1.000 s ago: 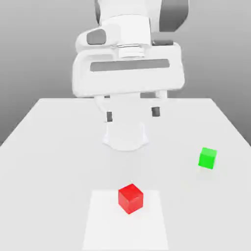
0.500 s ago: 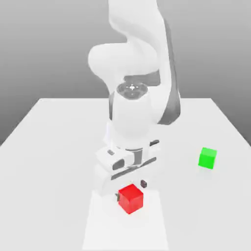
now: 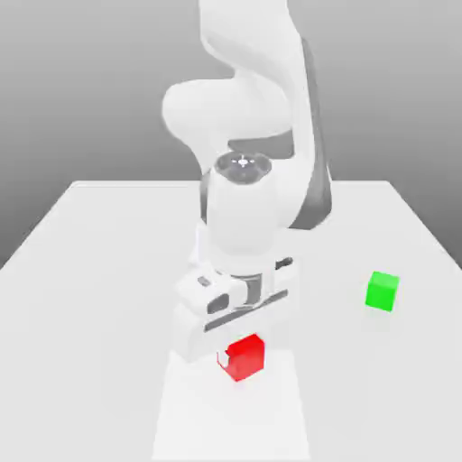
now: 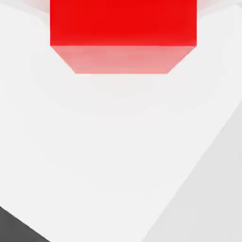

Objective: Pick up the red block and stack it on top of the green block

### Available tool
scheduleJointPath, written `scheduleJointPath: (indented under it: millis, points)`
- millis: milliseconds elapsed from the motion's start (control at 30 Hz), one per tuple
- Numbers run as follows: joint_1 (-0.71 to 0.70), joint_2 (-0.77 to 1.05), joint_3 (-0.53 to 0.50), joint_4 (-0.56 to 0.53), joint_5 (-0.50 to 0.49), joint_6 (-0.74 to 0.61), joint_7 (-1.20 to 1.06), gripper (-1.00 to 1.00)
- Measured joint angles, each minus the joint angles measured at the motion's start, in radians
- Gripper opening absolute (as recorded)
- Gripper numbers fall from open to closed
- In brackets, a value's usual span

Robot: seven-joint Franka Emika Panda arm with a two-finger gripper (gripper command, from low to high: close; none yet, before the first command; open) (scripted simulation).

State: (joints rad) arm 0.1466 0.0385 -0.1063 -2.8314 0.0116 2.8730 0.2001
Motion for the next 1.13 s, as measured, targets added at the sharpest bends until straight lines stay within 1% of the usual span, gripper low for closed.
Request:
scheduleJointPath:
  millis: [67, 100, 233, 467, 733, 800, 867, 933, 1000, 1033, 1133]
  points:
    - [-0.005, -0.052, 0.0, -0.01, -0.018, -0.045, 0.015, -1.0]
    - [0.008, -0.071, 0.013, -0.015, -0.011, -0.06, 0.024, -1.0]
    - [0.142, -0.126, 0.094, -0.036, 0.05, -0.096, 0.083, -1.0]
    - [0.35, -0.217, 0.274, -0.072, 0.153, -0.148, 0.214, -1.0]
    - [0.586, -0.326, 0.489, -0.114, 0.239, -0.207, 0.387, -1.0]
    - [0.597, -0.294, 0.521, -0.117, 0.231, -0.171, 0.417, -1.0]
    - [0.581, -0.23, 0.54, -0.116, 0.199, -0.108, 0.446, -1.0]
    - [0.559, -0.157, 0.55, -0.115, 0.143, -0.038, 0.485, -1.0]
    - [0.526, -0.08, 0.549, -0.114, 0.045, 0.033, 0.552, -1.0]
    - [0.533, -0.049, 0.535, -0.113, -0.009, 0.062, 0.589, 1.0]
    - [0.52, -0.049, 0.535, -0.113, -0.009, 0.062, 0.589, 1.0]
